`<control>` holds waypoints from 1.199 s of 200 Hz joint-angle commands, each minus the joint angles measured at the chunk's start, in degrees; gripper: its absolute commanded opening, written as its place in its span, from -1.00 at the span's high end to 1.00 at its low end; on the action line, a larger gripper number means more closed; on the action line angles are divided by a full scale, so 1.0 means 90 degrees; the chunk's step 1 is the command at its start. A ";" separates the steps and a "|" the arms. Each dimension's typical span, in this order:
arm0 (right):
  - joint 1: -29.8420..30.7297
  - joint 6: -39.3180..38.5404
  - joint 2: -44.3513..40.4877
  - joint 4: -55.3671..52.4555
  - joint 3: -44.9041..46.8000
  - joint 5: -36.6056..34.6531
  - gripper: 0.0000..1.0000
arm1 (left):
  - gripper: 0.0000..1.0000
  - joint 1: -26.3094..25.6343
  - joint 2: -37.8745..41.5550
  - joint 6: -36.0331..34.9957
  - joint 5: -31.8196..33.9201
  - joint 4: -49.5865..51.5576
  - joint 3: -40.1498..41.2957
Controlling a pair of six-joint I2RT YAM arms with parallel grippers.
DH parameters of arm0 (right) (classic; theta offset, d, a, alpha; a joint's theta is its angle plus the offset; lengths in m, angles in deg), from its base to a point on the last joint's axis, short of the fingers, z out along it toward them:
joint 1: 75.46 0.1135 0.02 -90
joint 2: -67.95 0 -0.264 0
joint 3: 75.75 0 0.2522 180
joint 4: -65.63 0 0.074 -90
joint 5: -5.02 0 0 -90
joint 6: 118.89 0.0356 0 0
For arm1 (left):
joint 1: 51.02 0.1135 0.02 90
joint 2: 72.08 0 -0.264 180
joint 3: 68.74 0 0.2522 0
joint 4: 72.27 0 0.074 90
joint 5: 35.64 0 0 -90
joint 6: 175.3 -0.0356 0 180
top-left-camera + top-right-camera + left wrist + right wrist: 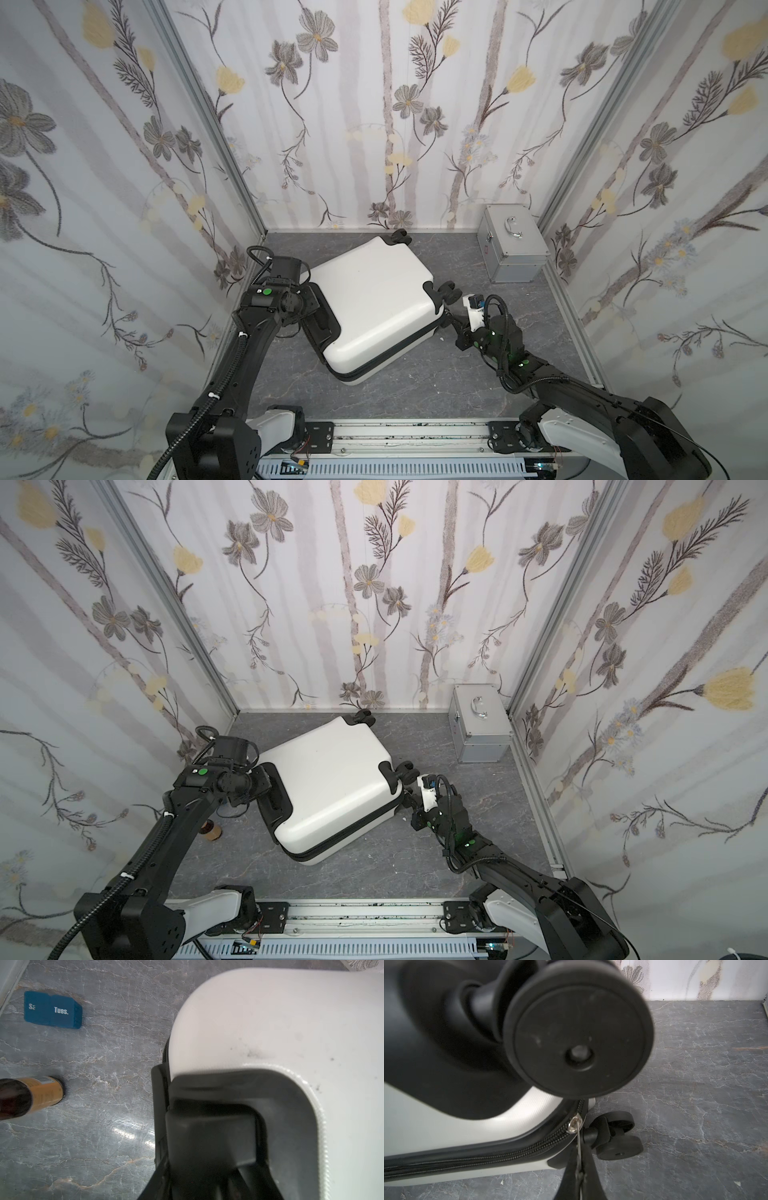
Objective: Open the suitcase zippers
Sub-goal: Unzip the zipper on the suitcase.
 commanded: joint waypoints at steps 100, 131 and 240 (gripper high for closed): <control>-0.1073 -0.0782 0.0667 0.0632 -0.0488 0.1846 1.00 | 1.00 0.0098 -0.0862 -0.2832 0.0193 -0.0037 -0.0805; -0.1211 -0.0525 0.0991 0.1336 -0.0573 0.2030 1.00 | 1.00 0.0098 -0.1082 -0.3159 0.0084 -0.0090 -0.0869; -0.1280 -0.0471 0.2722 0.2396 -0.1812 0.4145 1.00 | 1.00 -0.0036 -0.2027 -0.4191 -0.0196 -0.0295 -0.1727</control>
